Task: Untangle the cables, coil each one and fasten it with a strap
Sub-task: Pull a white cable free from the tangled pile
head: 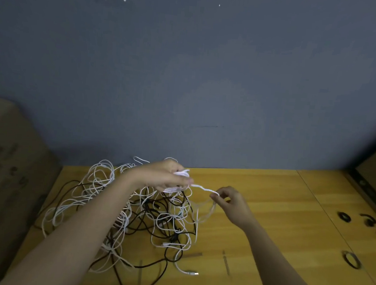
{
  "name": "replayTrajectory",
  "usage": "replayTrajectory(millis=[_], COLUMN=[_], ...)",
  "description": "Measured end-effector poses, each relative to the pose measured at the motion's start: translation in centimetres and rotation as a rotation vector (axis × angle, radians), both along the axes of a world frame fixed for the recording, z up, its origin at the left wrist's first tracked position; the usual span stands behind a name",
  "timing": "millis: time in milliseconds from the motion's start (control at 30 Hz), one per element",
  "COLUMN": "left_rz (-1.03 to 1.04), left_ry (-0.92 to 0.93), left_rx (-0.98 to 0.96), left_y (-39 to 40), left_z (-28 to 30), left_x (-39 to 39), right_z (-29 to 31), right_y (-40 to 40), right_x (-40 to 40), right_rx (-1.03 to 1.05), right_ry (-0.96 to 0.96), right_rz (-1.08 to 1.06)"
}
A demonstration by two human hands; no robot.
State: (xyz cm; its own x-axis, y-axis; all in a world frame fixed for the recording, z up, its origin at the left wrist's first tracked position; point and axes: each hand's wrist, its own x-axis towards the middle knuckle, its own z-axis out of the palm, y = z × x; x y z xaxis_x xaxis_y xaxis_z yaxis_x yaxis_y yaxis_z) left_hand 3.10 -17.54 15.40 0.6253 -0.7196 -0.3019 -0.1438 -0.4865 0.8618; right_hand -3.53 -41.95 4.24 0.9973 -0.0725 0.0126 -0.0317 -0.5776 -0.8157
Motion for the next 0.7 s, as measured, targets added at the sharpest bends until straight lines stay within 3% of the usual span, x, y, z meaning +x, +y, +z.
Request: replayTrajectory(millis=[67, 167, 267, 400, 467, 700], left_rz=[0.115, 0.287, 0.482, 0.68, 0.785, 0.961], left_ry=[0.24, 0.407, 0.43, 0.325, 0.347, 0.202], left_rx=[-0.28, -0.576, -0.721, -0.786, -0.819, -0.76], left_y=[0.0, -0.3, -0.5, 0.6, 1.4, 2.3], left_z=[0.0, 0.1, 1.1, 1.2, 0.4, -1.4], left_x=[0.0, 0.2, 1.1, 2.5, 3.0, 2.9], right_z=[-0.6, 0.2, 1.8, 1.6, 1.0, -0.5], right_y=[0.5, 1.9, 3.0, 3.4, 3.4, 1.8], right_x=[0.8, 2.4, 2.4, 0.8, 0.4, -0.2], right_rx=[-0.103, -0.283, -0.043, 0.372, 0.428, 0.644], right_ry=[-0.032, -0.06, -0.039, -0.005, -0.004, 0.051], right_rz=[0.003, 0.002, 0.026, 0.079, 0.071, -0.472])
